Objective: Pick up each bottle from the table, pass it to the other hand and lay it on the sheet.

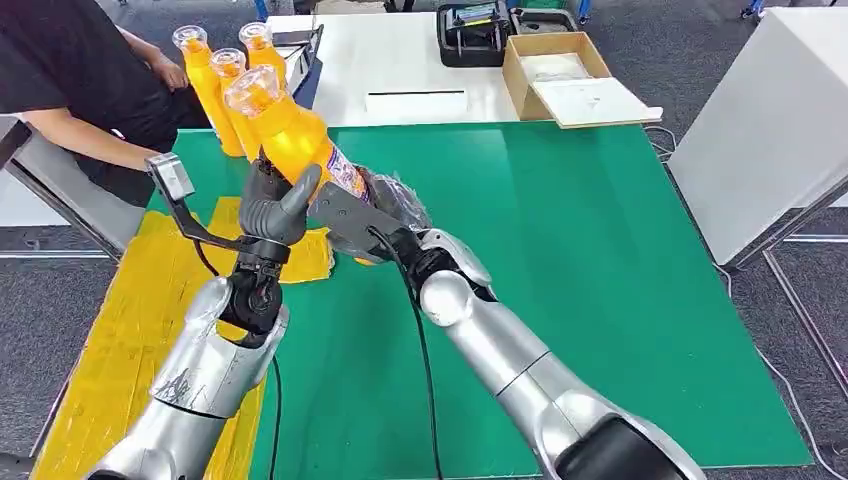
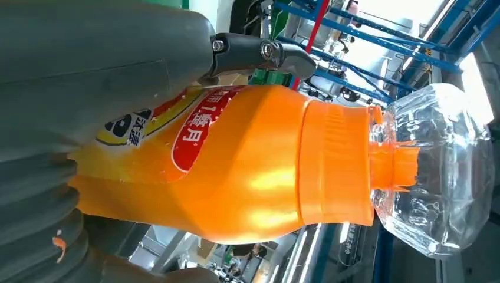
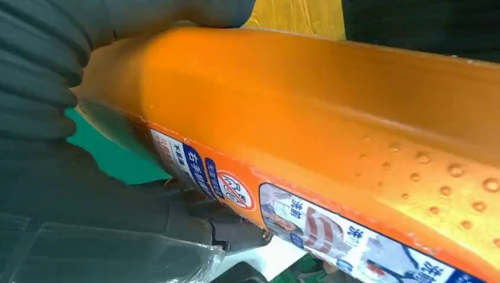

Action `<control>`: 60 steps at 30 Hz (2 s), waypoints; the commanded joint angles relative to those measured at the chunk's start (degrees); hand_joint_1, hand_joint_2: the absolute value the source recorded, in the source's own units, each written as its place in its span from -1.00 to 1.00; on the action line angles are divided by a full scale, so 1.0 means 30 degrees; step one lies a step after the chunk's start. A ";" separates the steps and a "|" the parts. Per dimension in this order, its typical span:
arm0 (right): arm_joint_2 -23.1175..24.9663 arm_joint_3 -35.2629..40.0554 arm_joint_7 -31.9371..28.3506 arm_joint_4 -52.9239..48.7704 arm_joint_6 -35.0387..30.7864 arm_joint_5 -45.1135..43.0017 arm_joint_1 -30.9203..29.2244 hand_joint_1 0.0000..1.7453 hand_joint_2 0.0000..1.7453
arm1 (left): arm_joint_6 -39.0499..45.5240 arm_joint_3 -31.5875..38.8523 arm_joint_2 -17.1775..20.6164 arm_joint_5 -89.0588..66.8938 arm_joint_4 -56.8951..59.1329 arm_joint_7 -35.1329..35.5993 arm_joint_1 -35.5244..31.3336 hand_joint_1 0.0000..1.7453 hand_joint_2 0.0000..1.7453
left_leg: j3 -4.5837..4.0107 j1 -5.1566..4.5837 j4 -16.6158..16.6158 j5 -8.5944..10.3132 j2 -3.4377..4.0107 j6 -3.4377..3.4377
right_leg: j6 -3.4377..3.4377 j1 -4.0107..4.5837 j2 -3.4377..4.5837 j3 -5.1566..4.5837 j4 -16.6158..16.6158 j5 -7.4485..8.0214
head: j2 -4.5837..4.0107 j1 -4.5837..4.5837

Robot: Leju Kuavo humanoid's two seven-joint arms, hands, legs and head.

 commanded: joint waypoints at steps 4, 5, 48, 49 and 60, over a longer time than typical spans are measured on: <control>0.0991 0.2830 0.0185 0.1259 0.0257 0.0128 -0.0839 1.00 1.00 | 0.0379 -0.1037 -0.0701 -0.0746 0.1450 0.0241 -0.1365 -1.00 1.00 | 0.0062 0.0009 0.0031 -0.0037 -0.0038 -0.0051 | -0.0008 0.0016 -0.0100 0.0080 0.0026 -0.0051 | 0.0000 -0.0007; 0.0991 0.3102 0.0321 0.1074 0.0279 0.0094 -0.0802 1.00 1.00 | 0.0650 -0.1105 -0.0687 -0.1079 0.1688 0.0166 -0.1540 -1.00 1.00 | 0.0041 0.0010 0.0021 -0.0023 -0.0038 -0.0042 | -0.0008 0.0015 -0.0088 0.0056 0.0017 -0.0037 | 0.0000 -0.0007; 0.0991 0.6529 0.0846 0.1825 0.0795 -0.1285 -0.0404 1.00 1.00 | -0.0903 -0.0155 -0.0027 -0.2931 0.3096 0.1144 -0.2130 1.00 1.00 | 0.0054 0.0019 0.0011 -0.0020 -0.0024 -0.0045 | -0.0009 0.0023 -0.0072 0.0069 0.0001 -0.0031 | 0.0000 -0.0007; 0.0991 0.6501 0.0823 0.1879 0.0779 -0.1261 -0.0409 1.00 1.00 | -0.0979 -0.0147 -0.0008 -0.2859 0.3075 0.1141 -0.2089 1.00 1.00 | 0.0043 0.0011 0.0000 -0.0009 -0.0021 -0.0037 | -0.0007 0.0015 -0.0060 0.0055 -0.0004 -0.0021 | 0.0000 -0.0007; 0.0991 0.6190 0.0588 0.2481 0.0800 -0.0984 -0.0611 1.00 1.00 | -0.1431 -0.0004 -0.0007 -0.2342 0.3490 0.0973 -0.2069 1.00 1.00 | 0.0064 0.0015 0.0008 -0.0023 -0.0039 -0.0048 | -0.0010 0.0020 -0.0091 0.0084 0.0002 -0.0041 | 0.0000 -0.0007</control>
